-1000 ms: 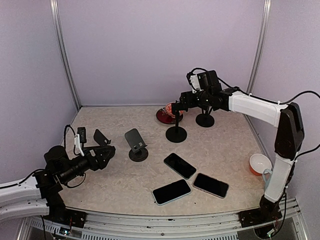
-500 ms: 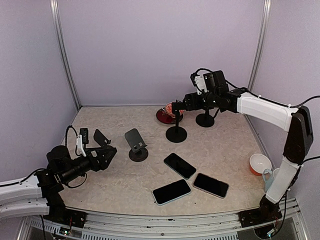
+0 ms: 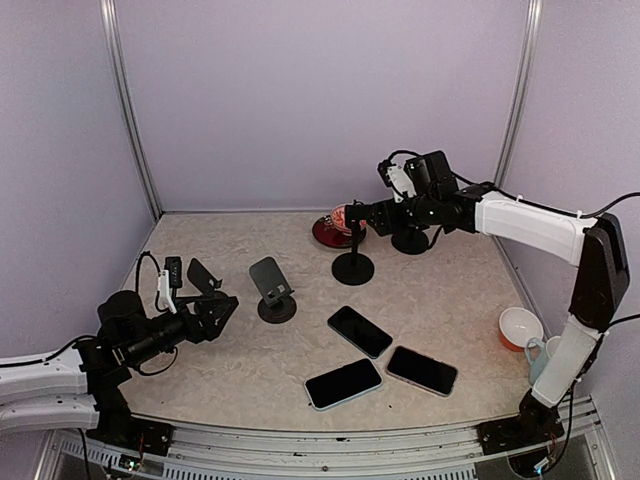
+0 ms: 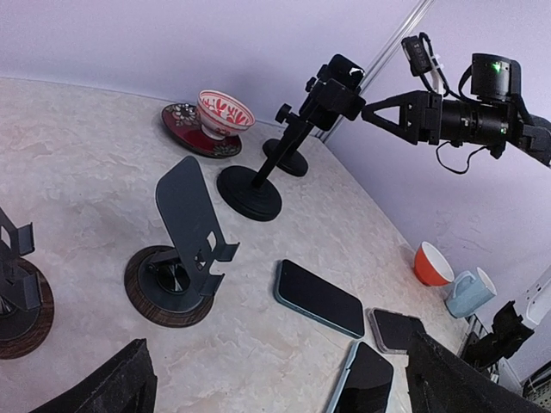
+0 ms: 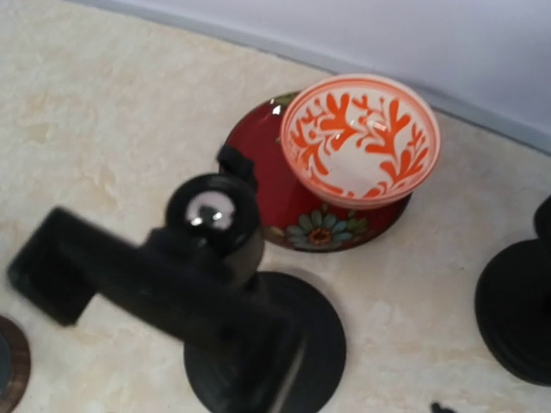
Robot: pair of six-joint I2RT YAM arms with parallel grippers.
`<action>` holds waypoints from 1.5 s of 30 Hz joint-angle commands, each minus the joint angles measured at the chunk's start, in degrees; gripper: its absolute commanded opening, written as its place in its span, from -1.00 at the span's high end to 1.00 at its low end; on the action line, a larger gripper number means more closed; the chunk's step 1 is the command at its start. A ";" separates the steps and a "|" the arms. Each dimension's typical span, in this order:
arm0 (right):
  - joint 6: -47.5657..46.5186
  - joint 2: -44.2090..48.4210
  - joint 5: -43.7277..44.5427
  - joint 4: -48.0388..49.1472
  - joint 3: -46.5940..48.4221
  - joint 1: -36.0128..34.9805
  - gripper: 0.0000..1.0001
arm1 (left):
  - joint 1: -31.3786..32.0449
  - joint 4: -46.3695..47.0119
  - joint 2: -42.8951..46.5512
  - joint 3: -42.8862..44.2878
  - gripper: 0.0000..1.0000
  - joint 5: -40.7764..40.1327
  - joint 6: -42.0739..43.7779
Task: Place the phone on the phone stand
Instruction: Pick up the phone stand at the center of the board, then place the phone stand at the center of the board.
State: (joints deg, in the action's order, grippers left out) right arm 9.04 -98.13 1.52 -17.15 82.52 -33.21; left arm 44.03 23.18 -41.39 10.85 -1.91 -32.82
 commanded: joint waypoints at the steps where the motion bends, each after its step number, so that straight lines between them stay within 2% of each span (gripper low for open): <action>1: 0.17 -2.26 -0.07 -0.18 1.83 -0.01 -0.47 | 0.35 1.43 1.05 0.40 -0.97 -0.01 -0.03; 6: -0.71 -4.71 0.70 -0.41 4.83 -0.01 -0.29 | 0.35 1.29 1.48 0.03 -0.97 -0.21 -0.17; 9: -1.21 -6.21 1.28 -1.10 6.64 -0.01 -0.08 | 0.35 0.97 1.71 -0.14 -0.97 -0.37 -0.29; 11: -1.53 -6.94 0.51 -1.35 7.70 -0.01 0.14 | 0.36 0.76 2.04 -0.35 -0.97 -0.48 -0.35; 15: -1.45 -7.39 -1.31 -1.14 8.44 -0.05 0.76 | 0.36 0.53 2.29 -0.55 -0.97 -1.00 0.05; 20: -1.08 -5.73 -4.95 -0.54 8.72 -1.40 1.00 | 0.36 1.01 1.59 -0.33 -0.98 -0.70 0.20; 26: -2.28 -2.07 -2.13 -0.95 8.96 -6.84 1.00 | 0.36 2.43 -0.30 0.39 -0.97 -0.39 0.36; 38: -0.47 3.76 11.23 -0.13 6.35 -21.19 1.00 | 0.44 3.98 -1.45 -0.26 -0.97 -0.78 0.34; 45: 1.41 4.21 11.34 1.96 4.46 -25.95 1.00 | 0.44 3.60 -0.27 -1.41 -0.97 -0.71 -0.15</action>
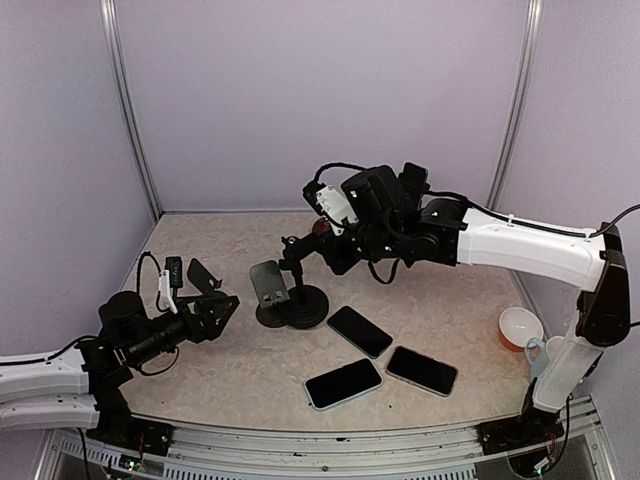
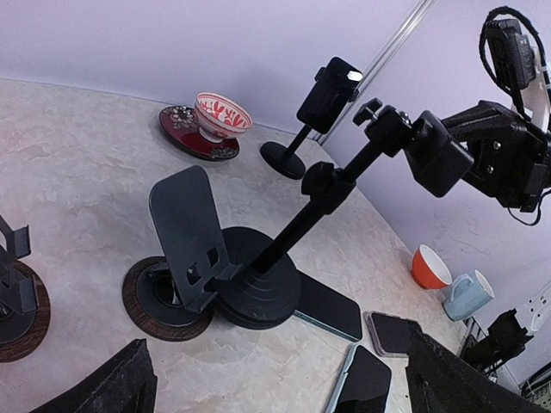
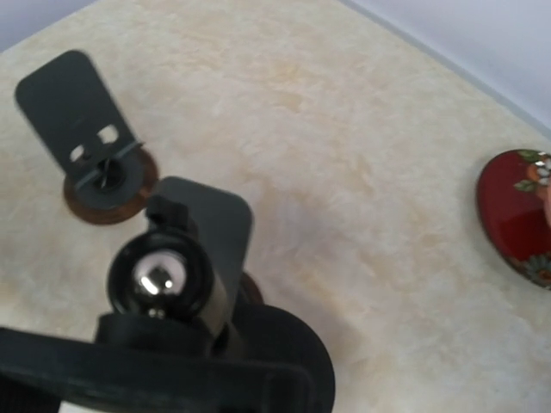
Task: Place the phone on the phone stand
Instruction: Place the phone stand at the center of the board.
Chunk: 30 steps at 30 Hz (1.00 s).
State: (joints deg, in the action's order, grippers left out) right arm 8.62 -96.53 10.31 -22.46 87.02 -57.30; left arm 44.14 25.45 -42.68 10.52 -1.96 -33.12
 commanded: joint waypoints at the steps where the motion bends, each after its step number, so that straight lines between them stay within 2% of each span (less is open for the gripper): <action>1: 2.10 2.30 2.58 7.21 0.00 -2.26 1.00 | 0.32 1.21 1.20 -1.25 -0.97 -0.99 0.03; 18: 3.78 0.11 2.43 6.15 0.90 -7.58 1.00 | 0.33 -1.34 5.78 -1.95 -0.97 -0.76 -0.73; 30: 4.53 -2.56 3.47 5.09 0.82 -7.66 1.00 | 0.59 -2.49 7.26 -2.21 -0.97 -0.56 -1.42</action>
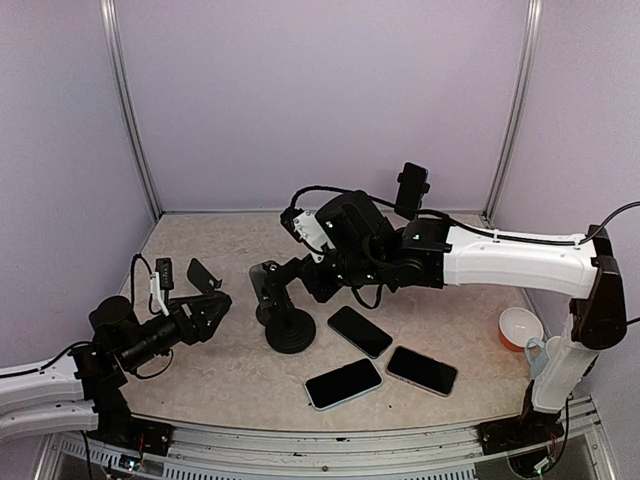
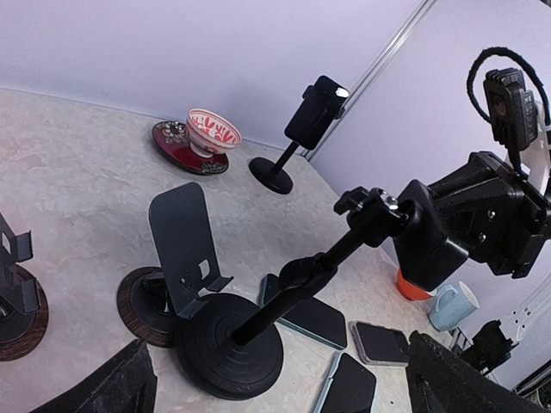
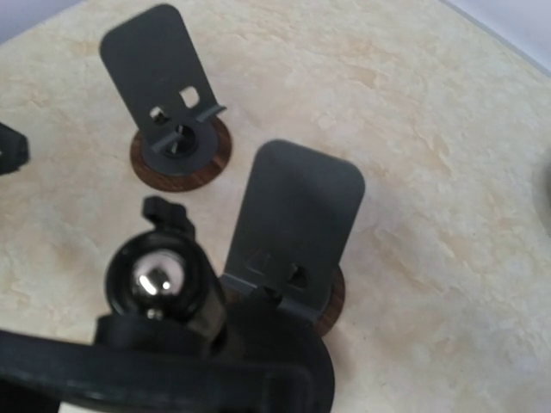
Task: Place the phone on the phone stand
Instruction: Place the phone stand at the center of the board.
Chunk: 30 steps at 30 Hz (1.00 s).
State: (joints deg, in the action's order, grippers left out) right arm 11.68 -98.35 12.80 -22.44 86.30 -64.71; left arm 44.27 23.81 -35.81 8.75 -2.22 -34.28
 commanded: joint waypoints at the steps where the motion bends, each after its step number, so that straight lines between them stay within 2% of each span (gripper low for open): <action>1: 1.65 -0.53 0.44 5.30 1.24 -0.25 1.00 | 0.46 -0.90 0.52 -0.41 -0.97 -0.23 -0.41; 4: 0.89 0.11 0.51 5.46 0.74 -0.24 0.96 | 0.72 -0.41 0.53 -0.46 -0.97 -0.20 -0.50; 8: 0.14 0.92 1.96 4.52 0.89 -0.24 0.49 | 0.82 -0.23 -0.57 -0.17 -0.97 -0.76 -0.24; 14: -1.49 3.49 0.74 5.20 -0.52 -0.24 -0.06 | 1.17 1.94 -3.03 -0.11 -0.97 -0.97 0.00; 19: -2.27 7.13 1.83 7.60 -4.23 0.01 -0.42 | 1.51 3.70 -5.35 0.05 -0.97 -0.31 -0.18; 22: -2.04 9.47 4.08 9.13 -7.24 0.62 -0.52 | 1.52 4.07 -6.68 0.43 -0.97 -0.99 0.46; 30: -0.14 14.67 2.34 13.23 -12.78 3.90 -0.56 | 1.86 5.62 -8.84 0.73 -0.97 -0.52 0.31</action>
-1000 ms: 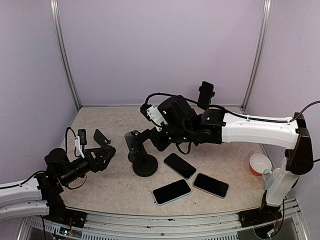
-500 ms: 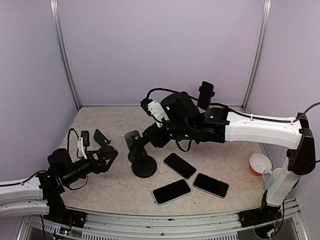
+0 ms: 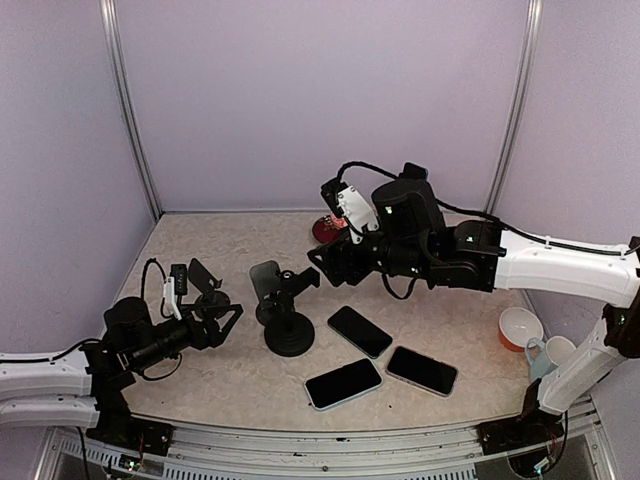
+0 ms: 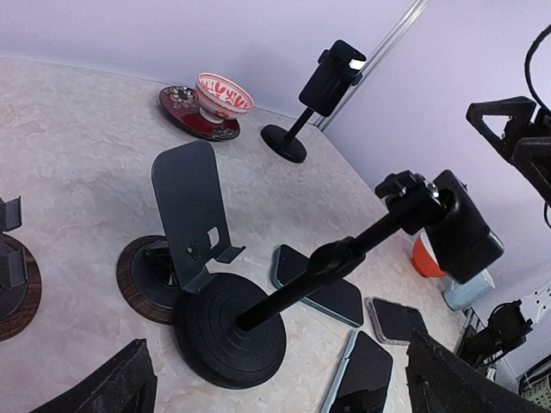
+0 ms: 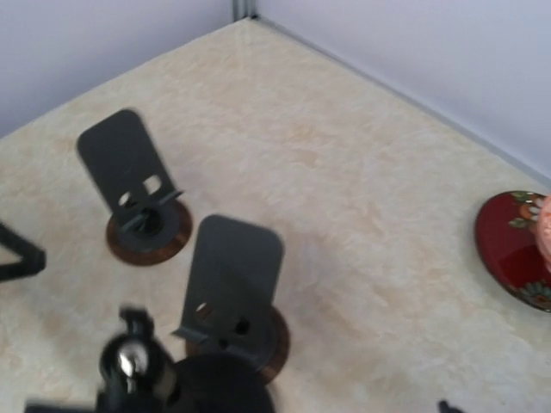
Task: Place the phone on the phone stand
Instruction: Place the phone stand at the center of the board.
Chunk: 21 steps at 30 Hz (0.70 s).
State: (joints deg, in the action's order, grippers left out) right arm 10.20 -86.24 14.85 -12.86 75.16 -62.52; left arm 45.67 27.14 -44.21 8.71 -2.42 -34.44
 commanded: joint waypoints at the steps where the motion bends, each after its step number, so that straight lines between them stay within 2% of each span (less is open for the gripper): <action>1: 1.66 2.72 -0.71 3.90 -1.92 2.09 -0.56 | 0.47 2.30 -0.33 0.78 -0.97 -0.29 0.22; 4: 0.82 2.00 -3.45 3.85 -1.97 2.40 -0.57 | 0.52 2.49 0.07 0.77 -0.97 -0.09 -0.01; 11: 0.90 0.38 -6.33 3.21 -2.09 2.79 -0.74 | 0.56 2.32 -0.22 0.98 -0.97 -0.18 0.02; 21: -1.09 -1.16 -6.49 2.68 -0.06 3.28 -0.76 | 0.56 1.12 -0.18 1.83 -0.97 -1.03 1.17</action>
State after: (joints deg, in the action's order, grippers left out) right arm 10.37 -86.30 9.10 -10.81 73.65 -59.66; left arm 45.80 27.83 -44.56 8.73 -2.48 -34.37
